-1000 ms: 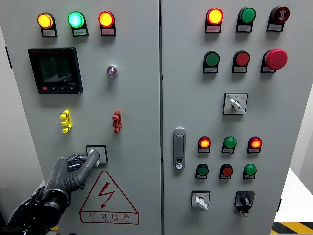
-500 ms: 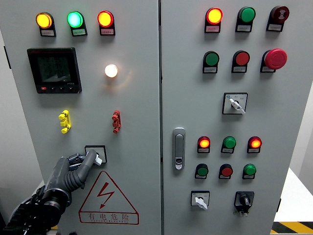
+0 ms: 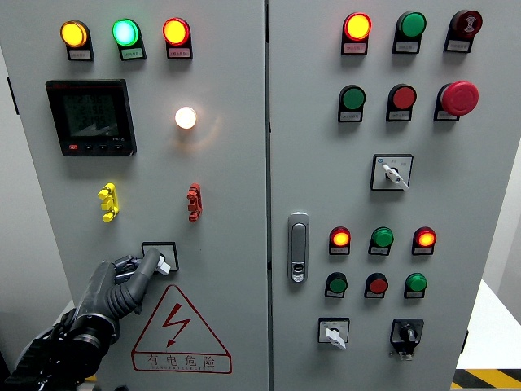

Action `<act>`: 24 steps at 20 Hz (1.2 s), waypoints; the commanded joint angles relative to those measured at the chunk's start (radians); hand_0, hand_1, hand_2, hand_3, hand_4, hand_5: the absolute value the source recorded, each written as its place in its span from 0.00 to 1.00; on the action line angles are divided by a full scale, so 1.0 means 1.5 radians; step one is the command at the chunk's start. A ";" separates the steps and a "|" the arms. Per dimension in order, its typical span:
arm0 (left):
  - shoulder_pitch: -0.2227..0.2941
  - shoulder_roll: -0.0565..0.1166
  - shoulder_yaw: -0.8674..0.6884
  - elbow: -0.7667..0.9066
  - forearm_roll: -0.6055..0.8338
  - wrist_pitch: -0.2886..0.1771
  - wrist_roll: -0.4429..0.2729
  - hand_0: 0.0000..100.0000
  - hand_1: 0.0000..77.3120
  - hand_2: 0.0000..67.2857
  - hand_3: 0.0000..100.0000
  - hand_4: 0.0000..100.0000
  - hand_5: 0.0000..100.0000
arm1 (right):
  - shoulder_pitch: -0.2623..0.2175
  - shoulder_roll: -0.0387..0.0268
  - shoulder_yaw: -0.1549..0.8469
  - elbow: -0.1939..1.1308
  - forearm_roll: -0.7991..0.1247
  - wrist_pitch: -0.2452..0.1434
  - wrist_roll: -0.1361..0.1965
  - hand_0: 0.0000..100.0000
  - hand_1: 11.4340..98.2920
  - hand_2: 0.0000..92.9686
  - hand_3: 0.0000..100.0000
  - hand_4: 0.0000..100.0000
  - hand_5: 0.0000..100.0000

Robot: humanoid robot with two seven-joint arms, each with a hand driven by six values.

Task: Turn on light switch 1
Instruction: 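Hold the left hand on the turned switch knob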

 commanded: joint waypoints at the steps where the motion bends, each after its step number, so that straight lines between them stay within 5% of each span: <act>1: 0.000 -0.001 0.000 -0.001 -0.001 0.000 -0.001 0.60 0.50 0.85 1.00 1.00 1.00 | 0.000 -0.0007 0.000 0.000 0.000 0.000 0.000 0.00 0.10 0.00 0.20 0.19 0.11; 2: 0.000 -0.002 0.000 -0.001 -0.001 0.000 -0.001 0.42 0.54 0.85 1.00 1.00 1.00 | 0.000 -0.0007 0.000 0.000 0.000 -0.001 0.000 0.00 0.10 0.00 0.20 0.19 0.11; 3: 0.000 -0.002 0.000 -0.001 -0.002 0.000 -0.001 0.00 0.60 0.85 1.00 1.00 1.00 | 0.000 0.0003 -0.001 0.000 0.000 -0.001 0.000 0.00 0.10 0.00 0.20 0.19 0.11; 12: 0.006 -0.003 0.002 -0.001 -0.003 -0.003 -0.001 0.00 0.66 0.78 1.00 1.00 1.00 | 0.000 0.0004 0.000 0.000 0.000 0.000 0.000 0.00 0.09 0.00 0.20 0.19 0.11; 24: 0.022 -0.005 0.001 -0.007 -0.008 -0.005 -0.006 0.00 0.55 0.69 1.00 1.00 1.00 | 0.000 0.0003 0.000 0.000 0.000 0.000 0.000 0.00 0.09 0.00 0.20 0.19 0.11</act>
